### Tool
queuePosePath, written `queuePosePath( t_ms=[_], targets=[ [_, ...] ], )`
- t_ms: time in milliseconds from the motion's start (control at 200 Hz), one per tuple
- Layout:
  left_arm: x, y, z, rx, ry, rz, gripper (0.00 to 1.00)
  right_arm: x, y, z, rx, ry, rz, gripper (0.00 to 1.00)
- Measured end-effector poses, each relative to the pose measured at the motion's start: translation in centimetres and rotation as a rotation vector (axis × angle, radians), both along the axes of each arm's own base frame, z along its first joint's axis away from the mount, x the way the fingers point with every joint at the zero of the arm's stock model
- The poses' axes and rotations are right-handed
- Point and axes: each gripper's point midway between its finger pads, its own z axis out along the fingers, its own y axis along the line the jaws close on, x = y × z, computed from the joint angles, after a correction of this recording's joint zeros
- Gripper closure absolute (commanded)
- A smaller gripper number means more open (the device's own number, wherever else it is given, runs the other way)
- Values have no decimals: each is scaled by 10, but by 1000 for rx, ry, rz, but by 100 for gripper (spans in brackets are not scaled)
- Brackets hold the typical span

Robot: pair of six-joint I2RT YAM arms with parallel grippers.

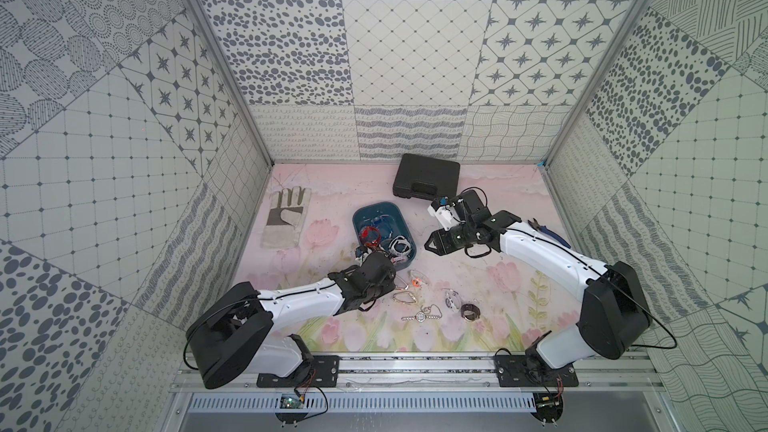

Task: Put the watch into the storage box
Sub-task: Pick up the watch at the center of the board.

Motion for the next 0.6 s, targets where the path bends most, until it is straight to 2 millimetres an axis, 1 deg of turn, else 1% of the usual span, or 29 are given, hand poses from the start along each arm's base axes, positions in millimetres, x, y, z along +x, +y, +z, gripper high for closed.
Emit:
queuePosePath(
  t_ms=[80, 205, 315, 415, 600],
  targets=[
    [-6, 0, 1, 0, 5, -10, 57, 0, 0, 0, 0, -3, 2, 57],
    [-15, -6, 7, -8, -2, -41, 55, 1, -1, 0, -3, -5, 1, 57],
    [-22, -8, 8, -2, 0, -55, 54, 1, -2, -1, -4, -6, 3, 57],
    [-23, -9, 8, 6, 1, -59, 55, 1, -2, -2, -5, -6, 4, 57],
    [-21, -18, 7, 18, 13, -75, 56, 1, -2, -3, -6, -6, 4, 57]
  ],
)
